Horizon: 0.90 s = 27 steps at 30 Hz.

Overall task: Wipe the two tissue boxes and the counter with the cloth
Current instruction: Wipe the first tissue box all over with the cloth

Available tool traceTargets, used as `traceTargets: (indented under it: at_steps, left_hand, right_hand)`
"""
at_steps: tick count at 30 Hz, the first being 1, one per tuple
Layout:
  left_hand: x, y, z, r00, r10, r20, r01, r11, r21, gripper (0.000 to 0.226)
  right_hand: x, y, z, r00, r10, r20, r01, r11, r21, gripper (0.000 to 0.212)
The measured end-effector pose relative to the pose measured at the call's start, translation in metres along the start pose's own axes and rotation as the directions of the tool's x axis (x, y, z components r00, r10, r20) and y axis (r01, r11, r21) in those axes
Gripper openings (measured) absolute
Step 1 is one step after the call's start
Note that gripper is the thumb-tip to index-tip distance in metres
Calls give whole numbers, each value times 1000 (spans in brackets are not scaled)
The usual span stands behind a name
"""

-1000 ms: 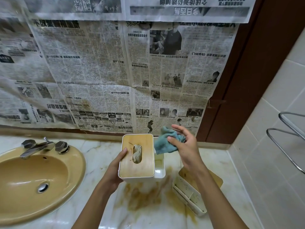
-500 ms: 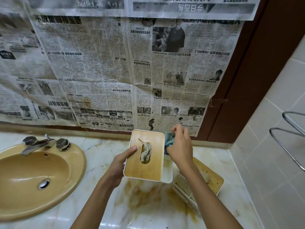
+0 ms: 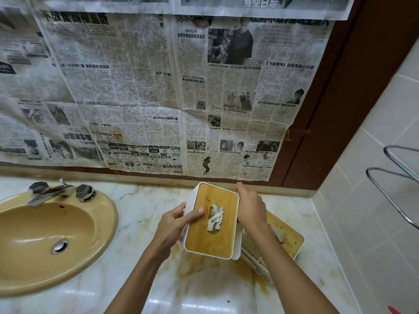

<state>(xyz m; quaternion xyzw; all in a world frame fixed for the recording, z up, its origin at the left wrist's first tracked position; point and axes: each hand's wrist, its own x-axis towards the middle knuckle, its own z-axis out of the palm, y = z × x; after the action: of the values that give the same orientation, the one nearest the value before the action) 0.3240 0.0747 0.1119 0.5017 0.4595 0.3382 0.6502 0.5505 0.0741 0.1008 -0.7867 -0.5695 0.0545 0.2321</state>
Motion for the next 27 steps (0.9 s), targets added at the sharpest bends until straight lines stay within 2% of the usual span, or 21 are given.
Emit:
traceTargets:
  at_steps: [2,4,6,8,10,12,13,15,17,18,21,24,27]
  left_hand:
    - [1,0,0,999,-19,-32,19,1000,-3,62]
    - [2,-2,0,998,-36,-48,36,999,-12,52]
    - [0,-3,-1,995,-73,-68,72,997,-18,36]
    - [0,-7,-6,991,-112,-78,109,993,-39,29]
    - [1,-11,-11,988,-134,-77,131,990,-48,44]
    - [3,-15,-14,986,-152,-70,147,986,-73,65]
    - [1,-14,-13,985,-157,-72,150,985,-84,68]
    - [0,-14,-10,987,-138,-80,131,988,-79,61]
    - [-1,-15,-7,987,-138,-82,130,987,-91,56]
    - [-2,-15,-6,989,-128,-79,120,988,-95,58]
    - [-4,-12,-2,991,-109,-73,100,989,-112,62]
    - [-7,-11,0,994,-84,-75,78,993,-84,40]
    - [-8,-12,5,994,-73,-81,69,996,-57,35]
  right_hand:
    - [-6,3,2,997,21,77,-29,993,115,27]
    - [-9,5,-4,977,39,212,-95,960,264,53]
    - [-8,8,-16,910,48,411,-218,899,379,72]
    - [-7,13,-29,843,34,537,-338,810,479,71]
    - [-7,17,-37,874,55,482,-336,785,520,53]
    - [-10,15,-38,943,80,324,-244,828,504,34]
    - [-13,12,-37,969,73,236,-183,853,488,27]
    - [-18,7,-31,997,44,65,-67,906,419,19]
    - [-22,3,-26,999,29,-29,-20,960,279,20]
    - [-23,1,-25,999,33,-15,-29,979,203,24]
    - [-28,0,-24,984,55,168,-61,998,31,31]
    - [-32,2,-25,940,40,340,-43,999,2,36]
    - [-29,1,-26,923,40,383,-39,999,-12,21]
